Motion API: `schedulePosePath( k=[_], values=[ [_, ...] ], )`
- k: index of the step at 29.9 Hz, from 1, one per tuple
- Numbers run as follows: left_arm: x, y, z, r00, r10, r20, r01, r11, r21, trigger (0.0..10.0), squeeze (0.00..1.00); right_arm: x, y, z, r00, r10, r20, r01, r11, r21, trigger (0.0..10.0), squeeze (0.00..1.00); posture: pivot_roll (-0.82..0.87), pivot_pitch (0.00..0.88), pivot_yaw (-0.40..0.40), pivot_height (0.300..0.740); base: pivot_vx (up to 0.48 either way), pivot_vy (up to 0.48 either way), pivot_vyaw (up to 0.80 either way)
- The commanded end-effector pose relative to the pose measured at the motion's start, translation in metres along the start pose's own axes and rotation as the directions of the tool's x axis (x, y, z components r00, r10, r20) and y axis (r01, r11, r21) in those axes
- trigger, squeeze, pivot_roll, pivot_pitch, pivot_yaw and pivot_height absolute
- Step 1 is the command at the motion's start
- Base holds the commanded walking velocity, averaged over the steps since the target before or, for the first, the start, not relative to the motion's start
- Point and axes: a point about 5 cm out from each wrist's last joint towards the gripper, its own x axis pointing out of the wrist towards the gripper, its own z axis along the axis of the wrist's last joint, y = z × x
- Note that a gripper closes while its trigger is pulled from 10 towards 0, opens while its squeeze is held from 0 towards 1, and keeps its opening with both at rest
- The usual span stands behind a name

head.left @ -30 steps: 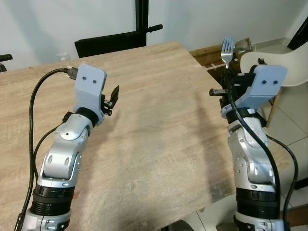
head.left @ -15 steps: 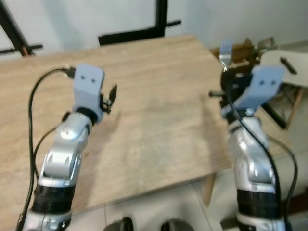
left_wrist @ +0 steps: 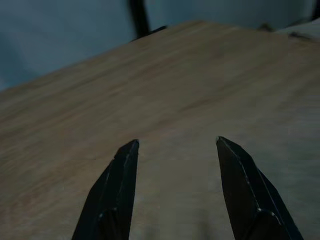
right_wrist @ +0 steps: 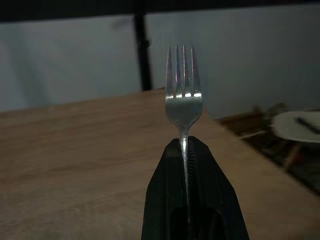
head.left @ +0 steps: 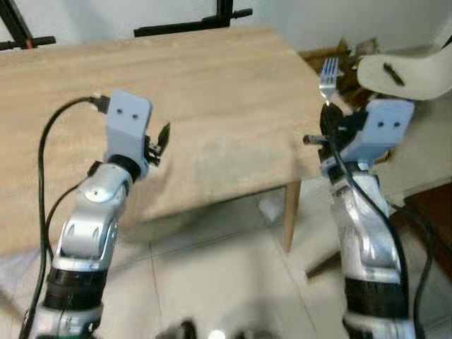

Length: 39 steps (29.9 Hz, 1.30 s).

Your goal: Setting the table

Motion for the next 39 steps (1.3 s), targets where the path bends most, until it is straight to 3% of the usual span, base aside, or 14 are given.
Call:
schedulePosePath(
  k=[1, 39],
  values=[
    [-0.0015, 0.0017, -0.0020, 1.000, 0.006, -0.008, -0.006, 1.000, 0.007, 10.0, 0.00, -0.0016, -0.0025, 0.0008, 1.000, -0.011, 0.002, 0.011, 1.000, 0.007, 10.0, 0.00, -0.11, 0.050, 0.044, 0.740, -0.409, 0.000, 0.00],
    [-0.0007, 0.0018, -0.0028, 1.000, 0.000, -0.016, 0.000, 1.000, 0.011, 10.0, 0.00, -0.0044, -0.0026, -0.0013, 1.000, -0.015, -0.013, 0.015, 1.000, 0.010, 10.0, 0.00, -0.11, 0.072, 0.045, 0.740, -0.407, 0.000, 0.00]
  ],
)
